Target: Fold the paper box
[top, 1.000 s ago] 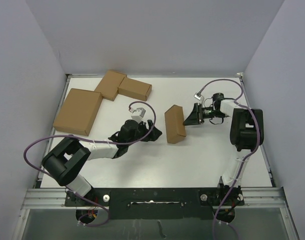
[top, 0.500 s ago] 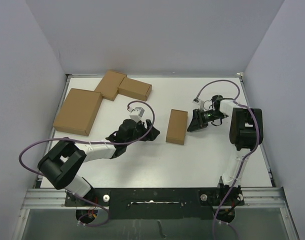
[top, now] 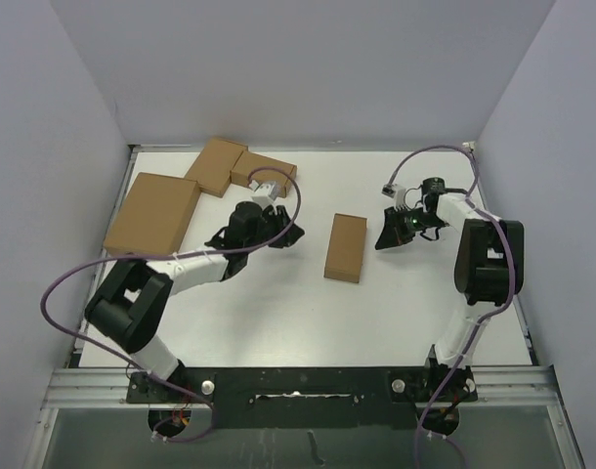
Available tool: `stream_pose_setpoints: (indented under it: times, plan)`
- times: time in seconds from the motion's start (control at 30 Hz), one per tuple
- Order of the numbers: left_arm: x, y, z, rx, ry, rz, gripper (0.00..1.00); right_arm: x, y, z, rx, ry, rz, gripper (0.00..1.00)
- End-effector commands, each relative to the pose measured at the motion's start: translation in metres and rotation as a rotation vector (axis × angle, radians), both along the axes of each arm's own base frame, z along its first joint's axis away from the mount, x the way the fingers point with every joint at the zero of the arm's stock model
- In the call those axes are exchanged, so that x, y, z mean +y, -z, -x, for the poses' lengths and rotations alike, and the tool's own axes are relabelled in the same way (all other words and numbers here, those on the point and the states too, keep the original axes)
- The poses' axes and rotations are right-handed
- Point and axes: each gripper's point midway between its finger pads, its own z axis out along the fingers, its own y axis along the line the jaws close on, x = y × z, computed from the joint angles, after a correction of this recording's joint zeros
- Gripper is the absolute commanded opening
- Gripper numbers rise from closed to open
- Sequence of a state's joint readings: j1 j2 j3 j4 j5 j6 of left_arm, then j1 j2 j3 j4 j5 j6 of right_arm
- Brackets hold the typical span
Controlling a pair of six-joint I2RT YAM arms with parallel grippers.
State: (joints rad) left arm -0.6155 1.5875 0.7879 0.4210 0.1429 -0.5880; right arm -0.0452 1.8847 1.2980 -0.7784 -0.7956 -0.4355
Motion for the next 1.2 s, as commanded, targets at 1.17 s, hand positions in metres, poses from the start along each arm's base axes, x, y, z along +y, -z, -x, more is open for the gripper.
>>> stream_pose_setpoints:
  times: [1.17]
  plan:
    - [0.005, -0.063, -0.096, -0.129, 0.121, -0.056, 0.56, 0.048, -0.07, 0.009, -0.364, -0.226, -0.058, 0.25]
